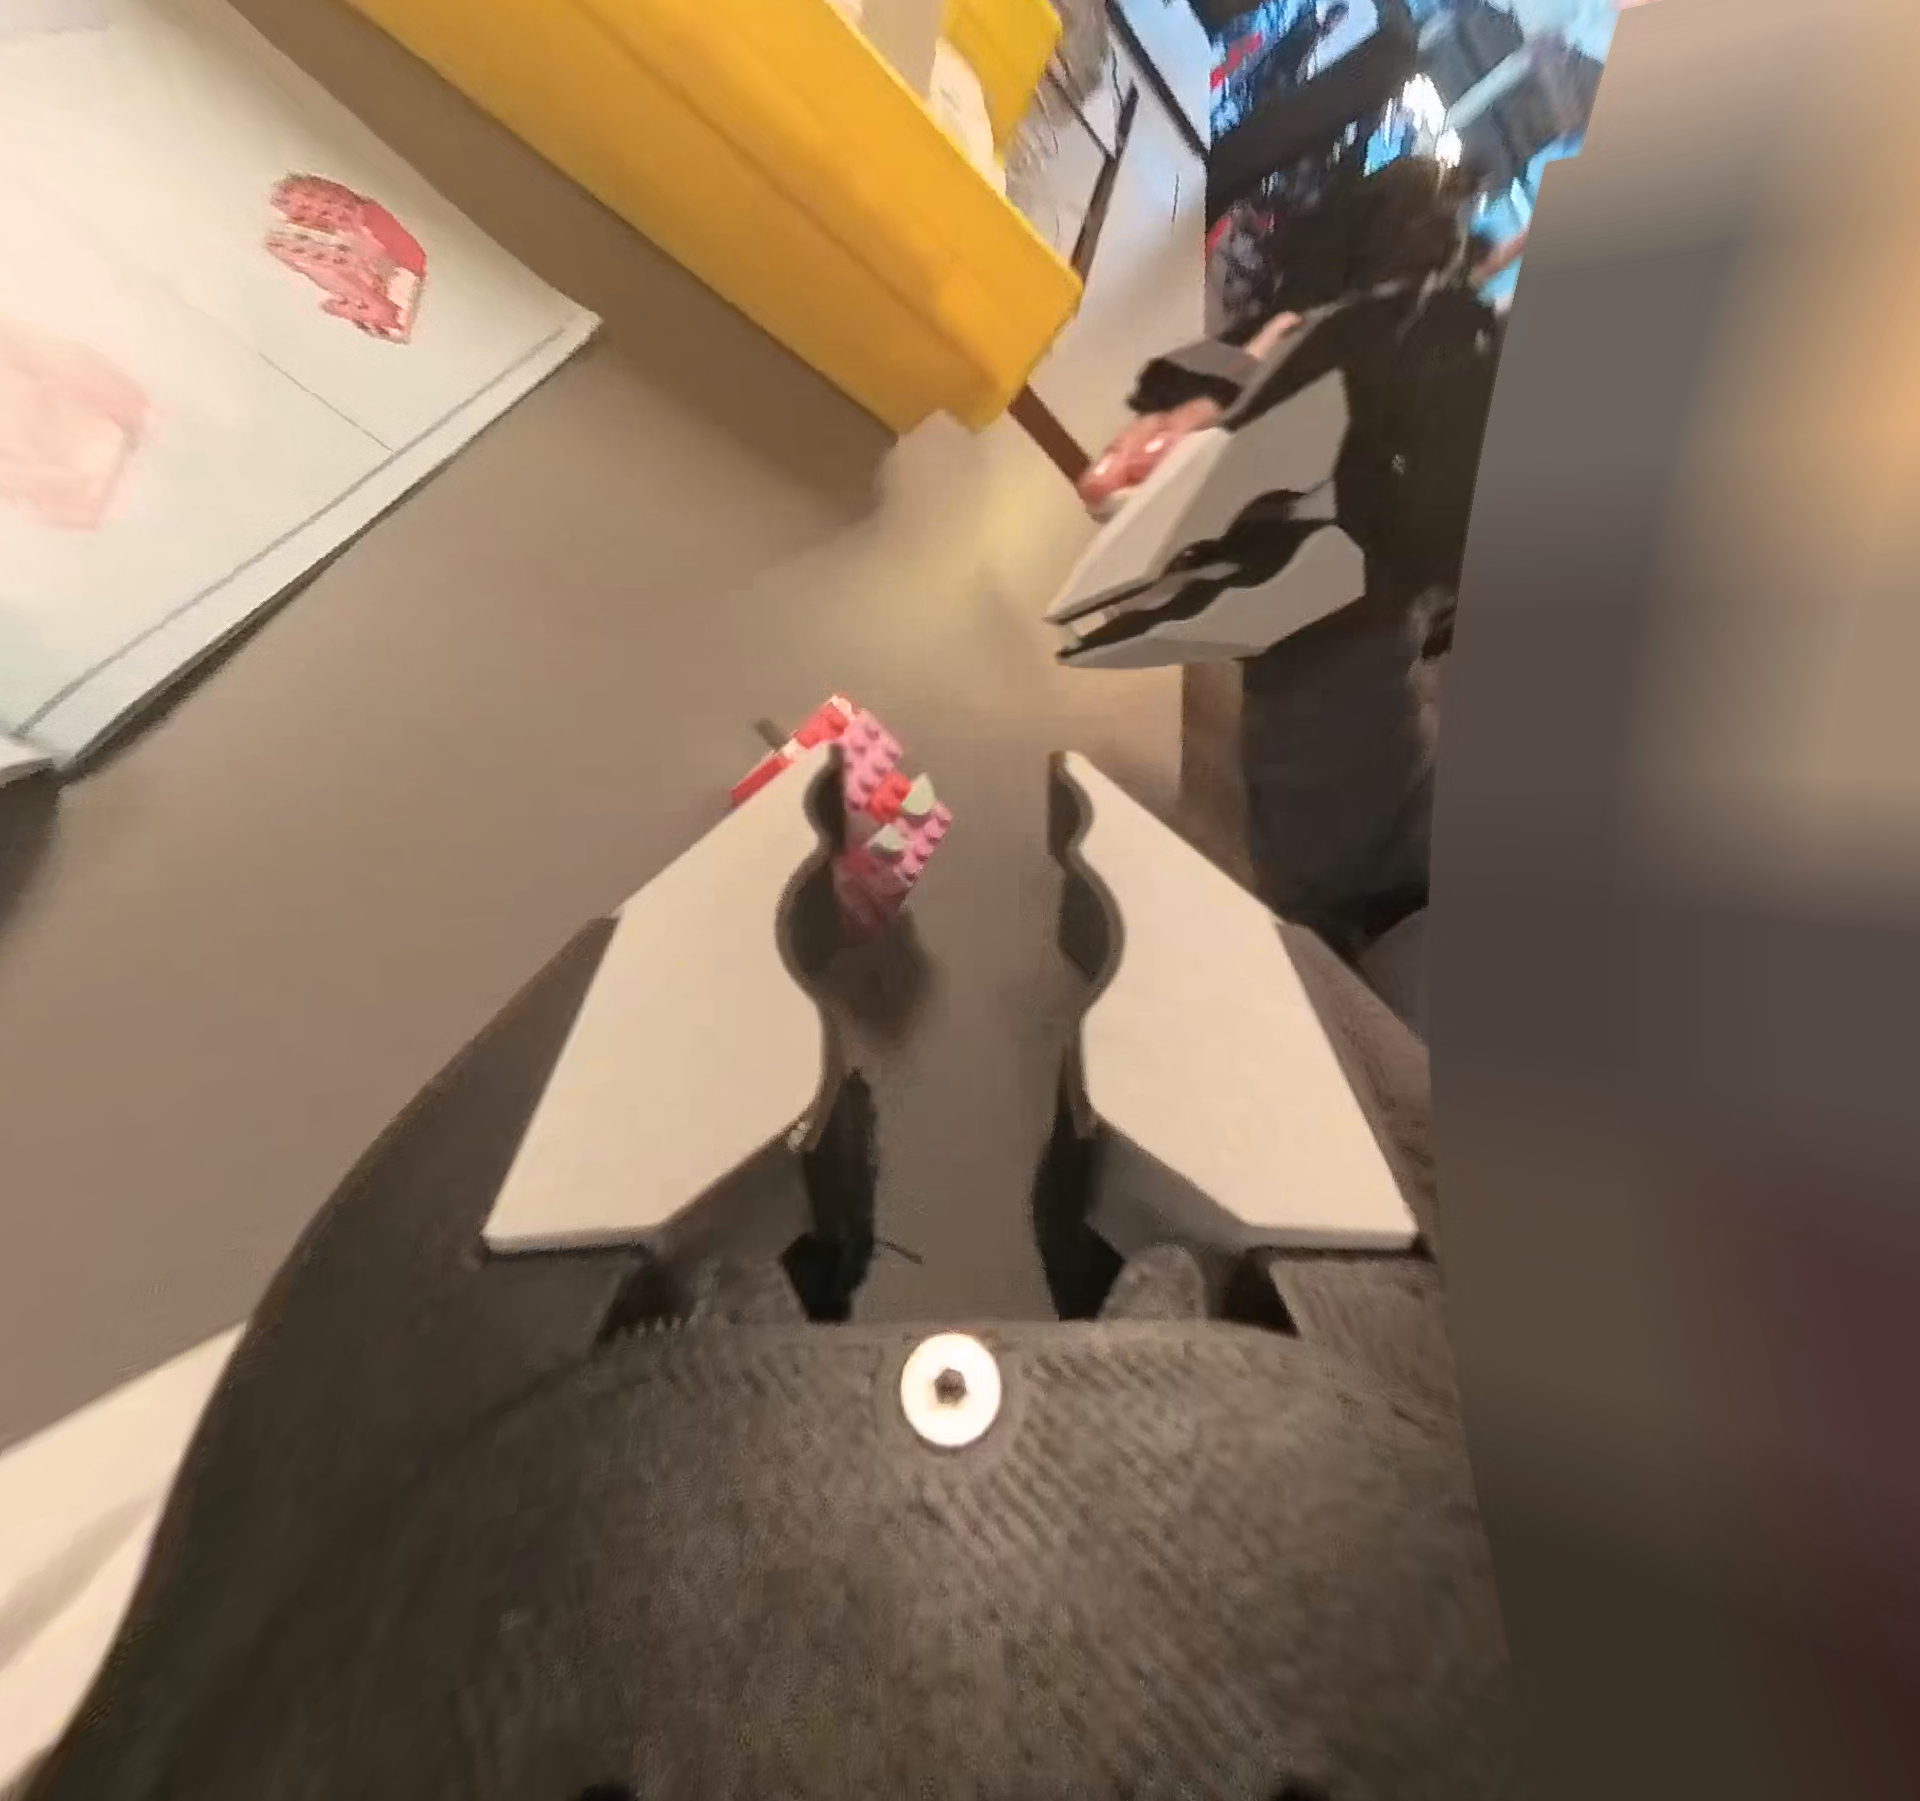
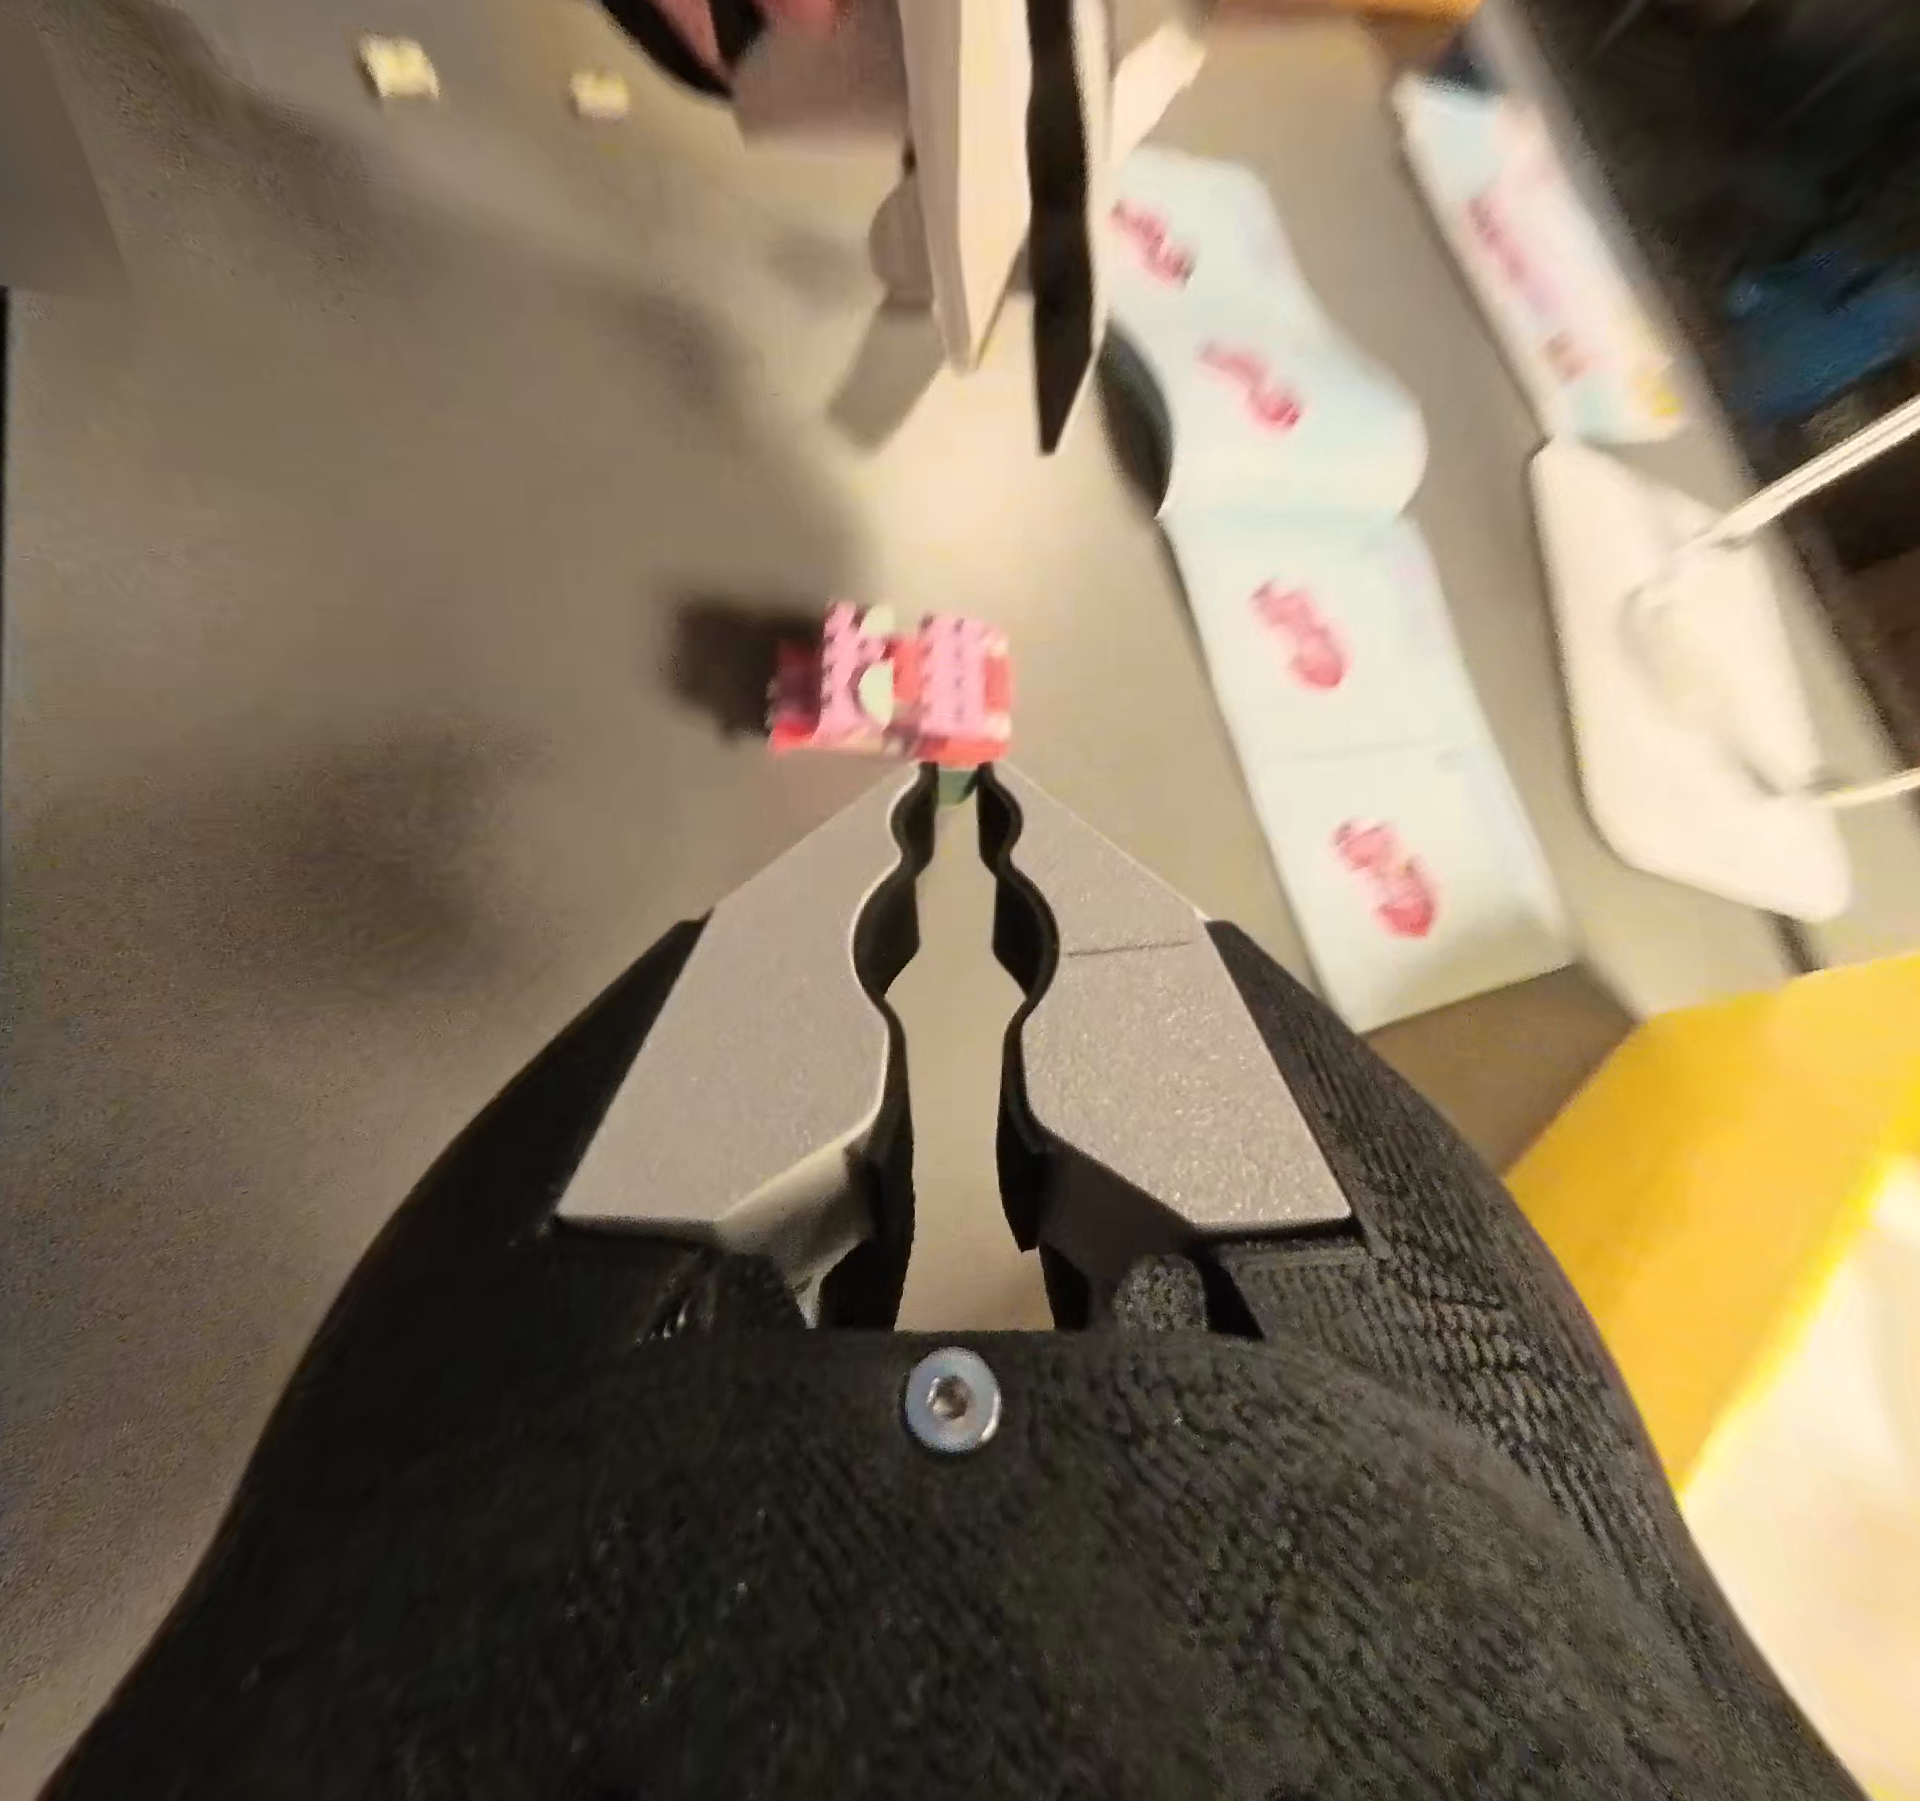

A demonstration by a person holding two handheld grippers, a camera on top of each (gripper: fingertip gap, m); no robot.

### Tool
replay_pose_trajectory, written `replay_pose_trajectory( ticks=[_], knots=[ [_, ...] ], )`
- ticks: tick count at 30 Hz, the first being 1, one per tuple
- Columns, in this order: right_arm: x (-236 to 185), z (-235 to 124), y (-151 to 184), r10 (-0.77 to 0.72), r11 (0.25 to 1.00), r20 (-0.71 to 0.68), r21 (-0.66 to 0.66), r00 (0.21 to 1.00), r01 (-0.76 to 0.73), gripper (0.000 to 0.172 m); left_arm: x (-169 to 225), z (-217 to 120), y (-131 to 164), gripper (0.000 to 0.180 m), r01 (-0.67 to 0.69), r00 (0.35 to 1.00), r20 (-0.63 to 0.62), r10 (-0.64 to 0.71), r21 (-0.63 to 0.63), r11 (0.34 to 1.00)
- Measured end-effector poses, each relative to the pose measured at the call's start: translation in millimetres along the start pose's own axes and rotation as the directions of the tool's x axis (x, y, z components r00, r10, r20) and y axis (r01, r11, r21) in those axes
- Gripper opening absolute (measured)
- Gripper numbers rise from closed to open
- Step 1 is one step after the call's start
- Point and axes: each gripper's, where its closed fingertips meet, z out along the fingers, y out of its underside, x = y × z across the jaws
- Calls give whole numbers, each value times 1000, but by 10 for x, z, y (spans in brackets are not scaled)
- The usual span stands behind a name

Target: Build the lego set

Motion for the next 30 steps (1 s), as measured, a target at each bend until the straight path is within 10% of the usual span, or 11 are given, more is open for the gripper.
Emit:
replay_pose_trajectory(
  ticks=[4,7,25,30],
  knots=[
    [-163,162,356,79,988,87,-139,993,-67,6,-91,213,237,103,-252,965,40,260,-143,957],
    [-210,220,448,111,979,126,-185,986,-87,6,-136,368,406,120,-367,922,27,386,-255,895],
    [-315,308,641,109,932,223,-361,969,-22,6,-174,543,520,52,-498,866,-113,486,-273,823],
    [-297,298,660,123,918,225,-396,967,-25,6,-154,510,511,69,-518,854,-102,510,-253,817]
  ],
)
